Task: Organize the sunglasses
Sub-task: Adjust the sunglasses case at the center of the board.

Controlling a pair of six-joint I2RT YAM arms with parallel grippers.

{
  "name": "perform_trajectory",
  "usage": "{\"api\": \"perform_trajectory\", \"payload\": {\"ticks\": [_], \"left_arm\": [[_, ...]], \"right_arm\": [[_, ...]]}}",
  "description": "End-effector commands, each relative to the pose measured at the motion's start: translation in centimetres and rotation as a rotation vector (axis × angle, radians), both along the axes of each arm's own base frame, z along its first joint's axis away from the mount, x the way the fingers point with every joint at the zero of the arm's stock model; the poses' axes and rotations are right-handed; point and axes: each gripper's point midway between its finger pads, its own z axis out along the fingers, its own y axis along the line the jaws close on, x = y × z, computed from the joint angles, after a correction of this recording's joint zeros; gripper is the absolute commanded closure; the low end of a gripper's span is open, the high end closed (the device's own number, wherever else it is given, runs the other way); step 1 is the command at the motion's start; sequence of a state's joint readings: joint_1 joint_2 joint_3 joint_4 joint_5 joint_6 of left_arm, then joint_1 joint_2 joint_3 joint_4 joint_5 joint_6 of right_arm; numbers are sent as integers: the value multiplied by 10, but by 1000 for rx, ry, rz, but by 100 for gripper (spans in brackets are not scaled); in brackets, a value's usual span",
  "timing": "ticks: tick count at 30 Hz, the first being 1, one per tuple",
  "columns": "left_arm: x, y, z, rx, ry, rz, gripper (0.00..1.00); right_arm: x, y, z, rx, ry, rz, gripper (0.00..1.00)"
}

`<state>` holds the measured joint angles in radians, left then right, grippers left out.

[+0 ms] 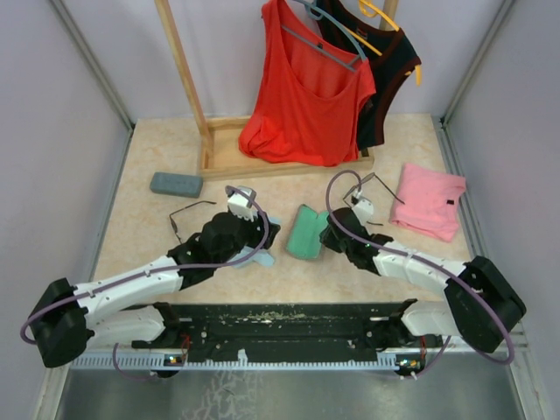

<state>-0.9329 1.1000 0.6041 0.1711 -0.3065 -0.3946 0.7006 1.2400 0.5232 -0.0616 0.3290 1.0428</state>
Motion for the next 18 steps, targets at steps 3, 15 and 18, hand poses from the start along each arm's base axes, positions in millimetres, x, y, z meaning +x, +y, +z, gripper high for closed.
{"api": "perform_trajectory", "payload": {"ticks": [3,15,18], "left_arm": [[1,14,3,21,-14,29,35],[-2,32,6,31,-13,72,34],[-5,37,3,33,1,80,35]], "right_arm": [[38,-1,49,-200,-151,107,80],[74,10,60,-763,-180,675,82],[80,16,54,-842,-194,814,82]]}}
